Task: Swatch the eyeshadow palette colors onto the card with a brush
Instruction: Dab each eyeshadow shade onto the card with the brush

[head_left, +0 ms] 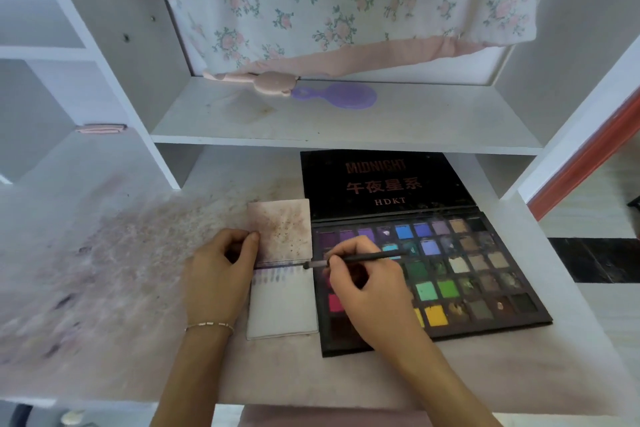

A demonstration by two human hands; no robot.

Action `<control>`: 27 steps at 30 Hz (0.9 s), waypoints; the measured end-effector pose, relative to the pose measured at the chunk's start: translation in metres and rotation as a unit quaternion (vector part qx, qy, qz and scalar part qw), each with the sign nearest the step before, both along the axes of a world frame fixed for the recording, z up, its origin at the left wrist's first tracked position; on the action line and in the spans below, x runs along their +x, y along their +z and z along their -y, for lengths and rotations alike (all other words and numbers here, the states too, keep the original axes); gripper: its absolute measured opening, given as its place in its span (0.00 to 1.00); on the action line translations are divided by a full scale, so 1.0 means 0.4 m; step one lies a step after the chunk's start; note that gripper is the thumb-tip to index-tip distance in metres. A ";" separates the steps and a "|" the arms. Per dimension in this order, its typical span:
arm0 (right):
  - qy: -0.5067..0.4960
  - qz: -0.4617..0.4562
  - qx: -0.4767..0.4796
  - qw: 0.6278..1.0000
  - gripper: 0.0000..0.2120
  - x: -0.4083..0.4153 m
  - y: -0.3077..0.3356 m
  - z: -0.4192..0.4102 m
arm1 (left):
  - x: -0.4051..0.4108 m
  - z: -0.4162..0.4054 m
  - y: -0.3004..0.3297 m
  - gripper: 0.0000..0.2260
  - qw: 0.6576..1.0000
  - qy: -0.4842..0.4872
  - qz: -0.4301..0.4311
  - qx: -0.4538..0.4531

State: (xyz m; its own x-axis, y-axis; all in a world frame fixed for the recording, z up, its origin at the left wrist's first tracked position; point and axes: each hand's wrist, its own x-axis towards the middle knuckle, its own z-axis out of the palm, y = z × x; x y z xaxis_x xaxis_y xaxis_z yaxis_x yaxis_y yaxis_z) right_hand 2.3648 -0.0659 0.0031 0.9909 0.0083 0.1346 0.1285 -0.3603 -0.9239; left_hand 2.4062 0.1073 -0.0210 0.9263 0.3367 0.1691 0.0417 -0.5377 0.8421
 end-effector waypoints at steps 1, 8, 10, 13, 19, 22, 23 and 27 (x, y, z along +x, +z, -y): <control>0.008 -0.004 -0.007 1.000 0.07 0.003 -0.001 -0.008 | 0.000 -0.001 -0.001 0.07 1.000 0.001 0.000 0.000; 0.035 -0.030 -0.031 0.998 0.08 0.012 -0.007 -0.028 | 0.006 -0.005 -0.007 0.09 1.000 0.015 0.000 0.005; 0.040 -0.034 -0.034 0.998 0.08 0.014 -0.008 -0.028 | 0.005 -0.006 -0.008 0.09 1.000 0.015 0.001 0.007; 0.046 -0.041 -0.039 0.997 0.08 0.014 -0.007 -0.029 | 0.003 -0.009 -0.008 0.07 1.000 0.014 0.004 0.018; 0.050 -0.044 -0.059 0.996 0.08 0.015 -0.003 -0.032 | 0.001 -0.009 -0.007 0.07 1.000 0.007 0.005 0.020; 0.058 -0.045 -0.065 0.995 0.09 0.014 -0.002 -0.033 | 0.000 -0.009 -0.007 0.08 1.000 0.008 0.006 0.020; 0.058 -0.044 -0.067 0.995 0.10 0.014 -0.001 -0.033 | 0.000 -0.009 -0.006 0.08 1.000 0.008 0.005 0.021; 0.055 -0.037 -0.073 0.995 0.10 0.017 0.000 -0.033 | 0.000 -0.007 -0.004 0.09 1.000 0.009 0.003 0.025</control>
State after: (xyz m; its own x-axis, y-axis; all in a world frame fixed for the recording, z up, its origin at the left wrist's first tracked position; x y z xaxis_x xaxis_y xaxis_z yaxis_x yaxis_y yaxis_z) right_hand 2.3717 -0.0525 0.0032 0.9899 0.1320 0.0508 0.1086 -0.4791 -0.8710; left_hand 2.4061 0.1100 -0.0225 0.9191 0.3439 0.1925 0.0458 -0.5784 0.8145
